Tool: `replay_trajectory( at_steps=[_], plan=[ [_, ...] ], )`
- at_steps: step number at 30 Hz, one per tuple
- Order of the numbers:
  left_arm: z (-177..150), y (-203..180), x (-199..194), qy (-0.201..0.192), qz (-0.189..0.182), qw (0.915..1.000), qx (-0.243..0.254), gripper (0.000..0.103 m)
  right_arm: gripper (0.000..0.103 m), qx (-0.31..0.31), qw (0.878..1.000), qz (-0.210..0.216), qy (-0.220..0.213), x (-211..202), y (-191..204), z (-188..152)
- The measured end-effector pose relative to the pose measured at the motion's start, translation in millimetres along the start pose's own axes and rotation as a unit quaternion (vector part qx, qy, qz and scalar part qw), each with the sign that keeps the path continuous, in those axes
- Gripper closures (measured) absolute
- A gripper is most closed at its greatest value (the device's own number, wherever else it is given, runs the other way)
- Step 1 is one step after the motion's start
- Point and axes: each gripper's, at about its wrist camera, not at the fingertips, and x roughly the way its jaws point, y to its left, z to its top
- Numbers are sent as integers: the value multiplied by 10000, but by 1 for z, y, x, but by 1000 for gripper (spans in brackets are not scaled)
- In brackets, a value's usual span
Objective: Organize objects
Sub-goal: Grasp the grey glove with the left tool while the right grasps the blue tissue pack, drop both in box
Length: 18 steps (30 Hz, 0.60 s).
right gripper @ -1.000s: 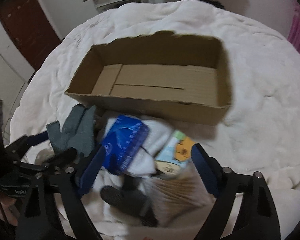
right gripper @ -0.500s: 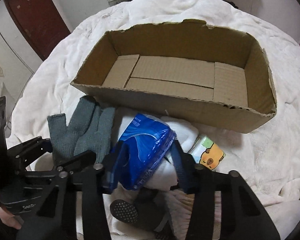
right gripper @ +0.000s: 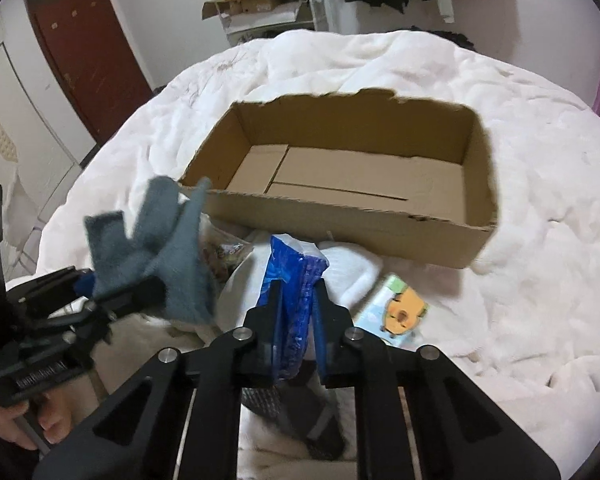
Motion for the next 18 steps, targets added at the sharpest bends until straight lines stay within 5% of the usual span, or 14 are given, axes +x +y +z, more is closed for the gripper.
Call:
replay_trajectory(
  at_steps=[8, 18],
  plan=[
    [32, -22, -14, -327, -99, 9989, 310, 66, 91, 91, 9979, -284, -577, -50, -19, 30],
    [86, -42, 17, -426, -83, 9973, 592, 65, 91, 353, 9968, -466, -543, -40, -53, 79]
  ],
)
